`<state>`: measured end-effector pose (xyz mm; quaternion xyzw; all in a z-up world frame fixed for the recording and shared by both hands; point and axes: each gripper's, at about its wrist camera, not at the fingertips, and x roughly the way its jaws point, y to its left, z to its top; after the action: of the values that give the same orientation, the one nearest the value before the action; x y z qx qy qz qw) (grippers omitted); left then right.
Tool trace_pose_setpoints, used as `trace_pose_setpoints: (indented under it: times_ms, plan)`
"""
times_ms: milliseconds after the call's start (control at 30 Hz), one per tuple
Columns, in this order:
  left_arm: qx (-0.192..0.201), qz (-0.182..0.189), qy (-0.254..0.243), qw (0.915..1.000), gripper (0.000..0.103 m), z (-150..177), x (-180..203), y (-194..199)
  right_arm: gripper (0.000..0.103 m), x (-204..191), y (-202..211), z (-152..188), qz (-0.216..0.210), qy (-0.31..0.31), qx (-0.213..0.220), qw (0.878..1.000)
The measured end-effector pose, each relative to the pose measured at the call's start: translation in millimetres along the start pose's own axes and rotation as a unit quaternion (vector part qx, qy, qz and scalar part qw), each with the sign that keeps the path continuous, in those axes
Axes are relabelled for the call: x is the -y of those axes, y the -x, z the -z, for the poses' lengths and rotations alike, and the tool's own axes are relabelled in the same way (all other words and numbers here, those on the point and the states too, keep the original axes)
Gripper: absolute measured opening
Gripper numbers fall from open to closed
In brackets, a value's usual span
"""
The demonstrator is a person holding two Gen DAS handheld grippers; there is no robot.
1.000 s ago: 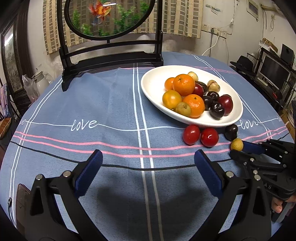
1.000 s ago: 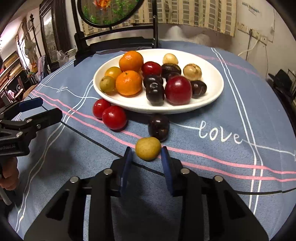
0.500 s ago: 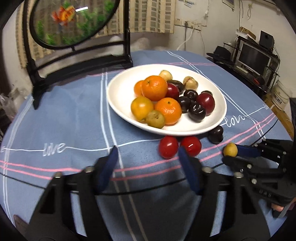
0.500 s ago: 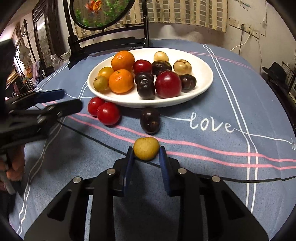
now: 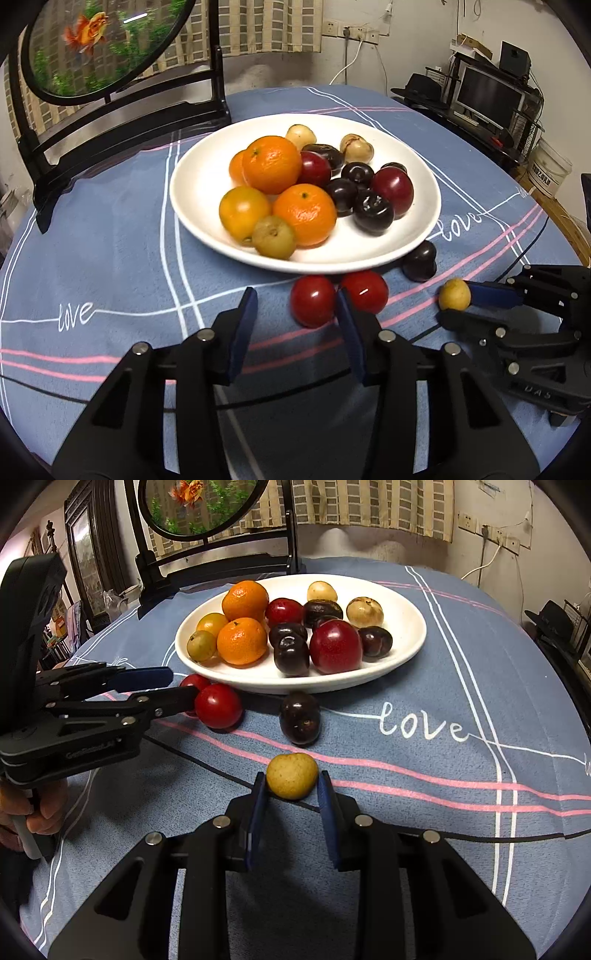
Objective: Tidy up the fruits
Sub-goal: 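Grasp a small yellow fruit with the right tool while the left tool grasps a red tomato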
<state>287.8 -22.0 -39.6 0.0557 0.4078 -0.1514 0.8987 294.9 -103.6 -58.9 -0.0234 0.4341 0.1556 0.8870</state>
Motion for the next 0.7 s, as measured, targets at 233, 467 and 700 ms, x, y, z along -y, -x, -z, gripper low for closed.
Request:
trace_pose_setpoints:
  times_ms: [233, 467, 700]
  plan:
    - [-0.018, 0.042, 0.017, 0.9988, 0.027, -2, -4, -2, 0.029, 0, 0, 0, -0.002, -0.001, 0.000, 1.000]
    - [-0.034, 0.038, 0.034, 0.9981, 0.027, -6, -5, -13, 0.029, 0, 0, 0, 0.000, 0.001, 0.000, 1.000]
    - [-0.039, 0.023, 0.028, 0.9986, 0.027, -2, 0, -17, 0.029, 0, 0, 0, -0.001, 0.001, 0.000, 1.000]
